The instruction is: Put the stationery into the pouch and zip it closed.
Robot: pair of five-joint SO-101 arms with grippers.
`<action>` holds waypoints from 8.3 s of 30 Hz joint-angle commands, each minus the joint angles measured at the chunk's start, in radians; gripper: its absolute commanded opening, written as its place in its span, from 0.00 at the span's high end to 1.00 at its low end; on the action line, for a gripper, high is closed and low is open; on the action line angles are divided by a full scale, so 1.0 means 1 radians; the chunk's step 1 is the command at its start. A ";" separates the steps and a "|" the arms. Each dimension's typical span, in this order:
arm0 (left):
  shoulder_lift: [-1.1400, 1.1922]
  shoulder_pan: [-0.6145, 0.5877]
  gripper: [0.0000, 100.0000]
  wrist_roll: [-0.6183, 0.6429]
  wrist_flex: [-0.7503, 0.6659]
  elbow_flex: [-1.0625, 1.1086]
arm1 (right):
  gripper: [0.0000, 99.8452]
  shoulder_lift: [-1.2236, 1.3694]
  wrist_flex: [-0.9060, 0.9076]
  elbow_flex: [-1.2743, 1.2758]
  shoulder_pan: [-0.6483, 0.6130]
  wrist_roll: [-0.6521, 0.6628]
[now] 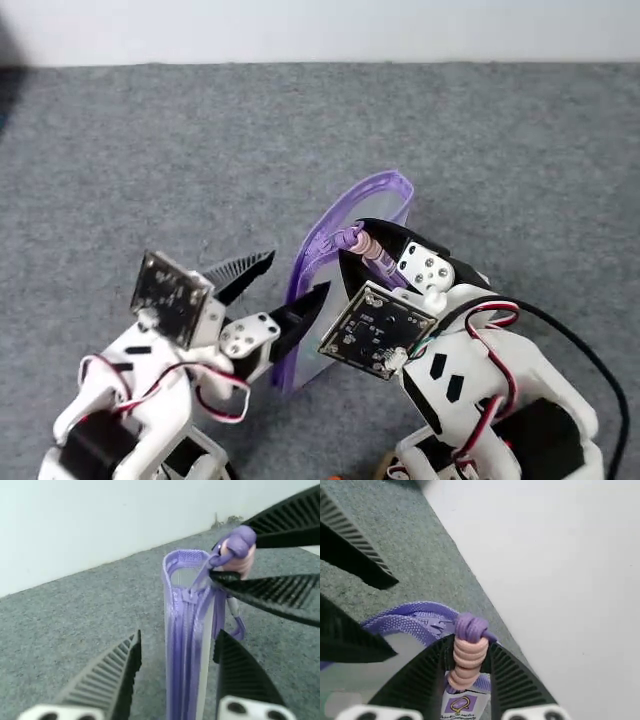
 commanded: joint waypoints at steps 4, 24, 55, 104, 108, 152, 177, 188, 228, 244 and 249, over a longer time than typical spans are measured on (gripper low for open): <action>0.095 0.008 0.77 -0.005 -0.129 -0.005 | 0.99 -0.016 -0.013 -0.008 -0.008 0.005; 0.100 0.092 0.99 -0.006 -0.115 -0.008 | 0.99 -0.012 -0.022 -0.006 0.015 -0.051; -0.087 0.144 0.99 -0.005 0.135 -0.012 | 0.99 -0.015 -0.433 0.393 0.507 -0.035; -0.095 -0.222 0.76 -0.066 0.127 -0.119 | 0.99 -0.414 -0.203 0.348 -0.051 0.190; -0.095 -0.224 0.76 -0.068 0.127 -0.117 | 0.99 -0.414 -0.203 0.381 -0.064 0.189; -0.095 0.032 0.99 -0.143 0.114 0.074 | 0.99 -0.401 -0.627 0.721 0.343 0.084; -0.089 0.028 0.99 -0.141 0.107 0.082 | 0.74 -0.412 -0.056 0.583 0.338 -0.089; -0.087 0.028 0.99 -0.141 0.106 0.082 | 0.81 -0.410 0.058 0.451 -0.077 -0.219; -0.087 0.012 0.99 -0.118 0.110 0.125 | 0.71 -0.401 0.449 0.419 -0.148 -1.040; -0.087 -0.071 0.99 -0.098 0.098 0.125 | 0.69 -0.225 0.242 0.370 -0.263 -1.022; -0.091 -0.071 0.99 -0.098 0.098 0.125 | 0.69 -0.101 0.042 0.365 -0.260 -0.942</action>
